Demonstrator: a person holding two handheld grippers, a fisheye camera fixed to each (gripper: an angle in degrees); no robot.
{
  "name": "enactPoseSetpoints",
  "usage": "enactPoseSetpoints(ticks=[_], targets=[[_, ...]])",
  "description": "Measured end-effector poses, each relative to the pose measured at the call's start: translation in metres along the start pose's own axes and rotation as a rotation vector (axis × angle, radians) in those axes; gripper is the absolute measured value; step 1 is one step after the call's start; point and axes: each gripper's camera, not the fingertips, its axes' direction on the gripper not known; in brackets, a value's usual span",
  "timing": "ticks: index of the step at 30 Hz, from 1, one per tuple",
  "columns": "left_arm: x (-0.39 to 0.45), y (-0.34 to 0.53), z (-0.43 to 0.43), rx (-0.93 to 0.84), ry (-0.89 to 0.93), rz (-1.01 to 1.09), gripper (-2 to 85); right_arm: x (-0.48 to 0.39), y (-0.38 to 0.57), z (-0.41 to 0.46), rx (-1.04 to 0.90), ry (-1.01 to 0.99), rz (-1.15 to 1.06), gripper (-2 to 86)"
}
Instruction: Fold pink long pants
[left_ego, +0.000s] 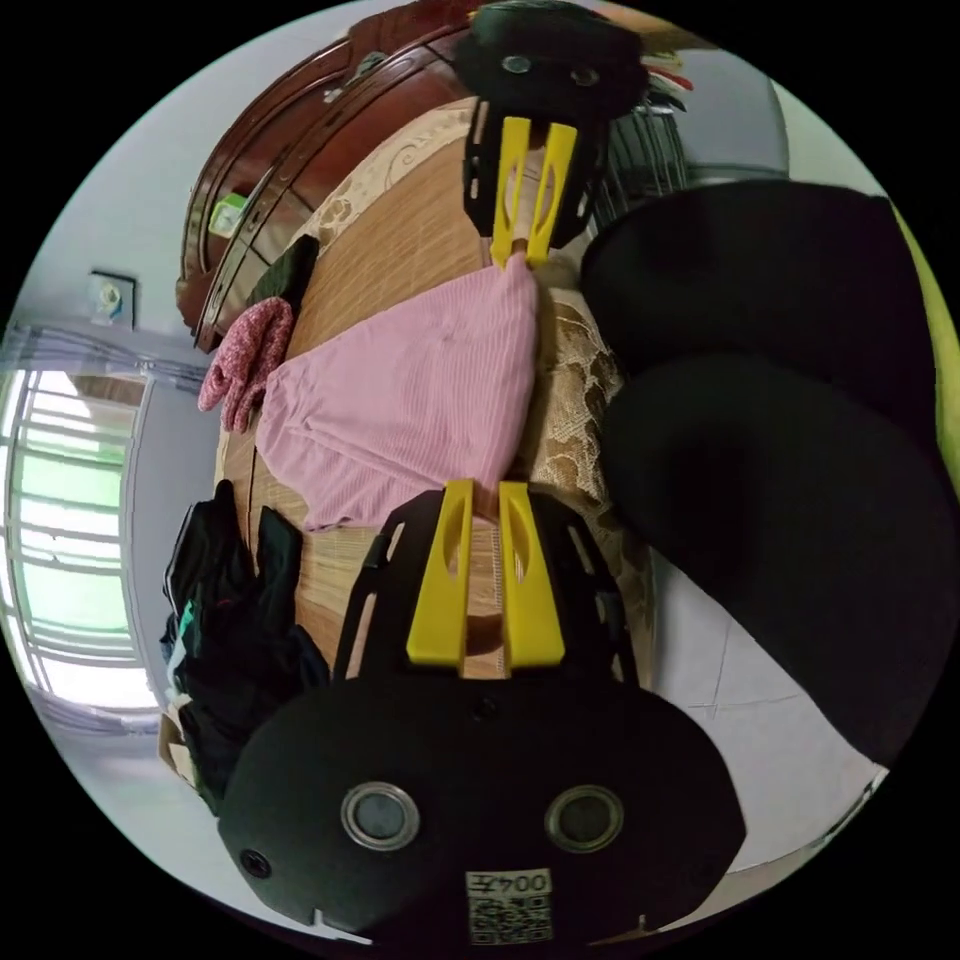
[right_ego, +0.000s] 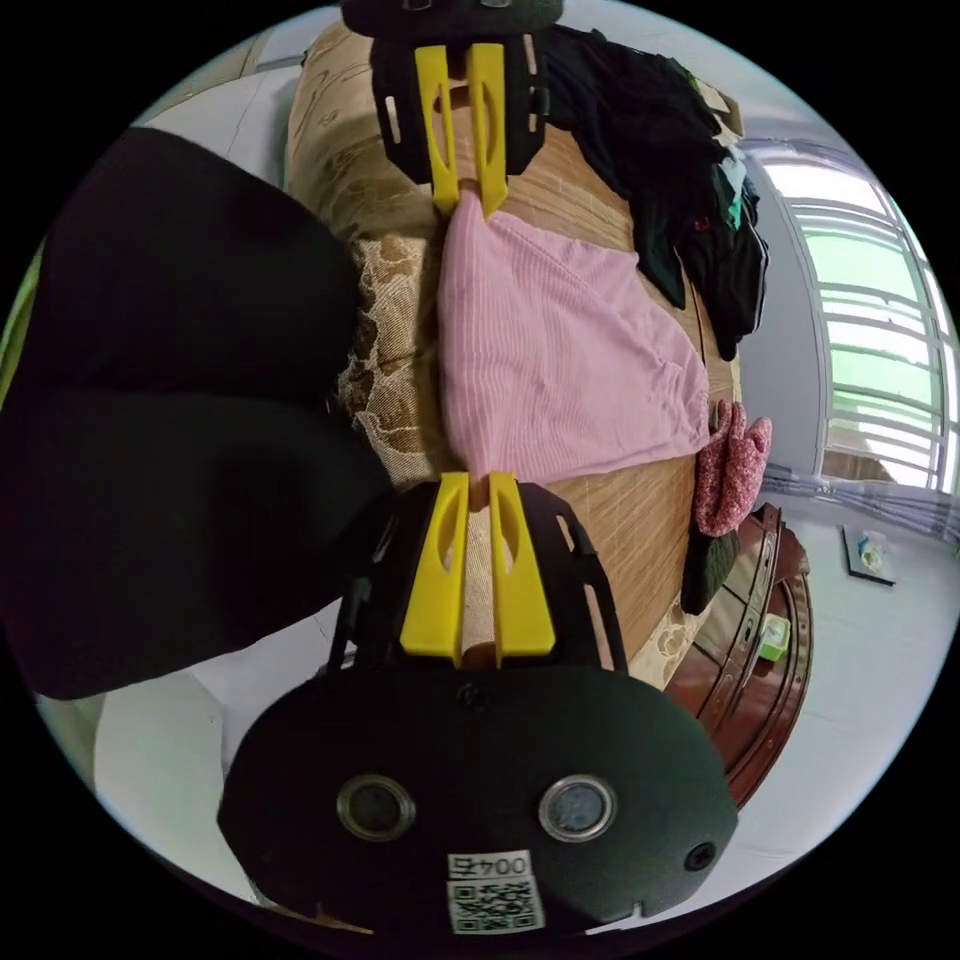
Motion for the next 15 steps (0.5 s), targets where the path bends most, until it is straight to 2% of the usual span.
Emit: enactPoseSetpoints(ticks=[7, 15], targets=[[-0.065, 0.047, -0.021, 0.091, 0.092, -0.283, 2.0, 0.048, 0.021, -0.051, 0.076, 0.0, 0.216, 4.5], [-0.06, 0.093, -0.079, 0.122, 0.165, -0.328, 2.1, 0.072, 0.061, -0.133, 0.2, -0.029, 0.356, 4.3]])
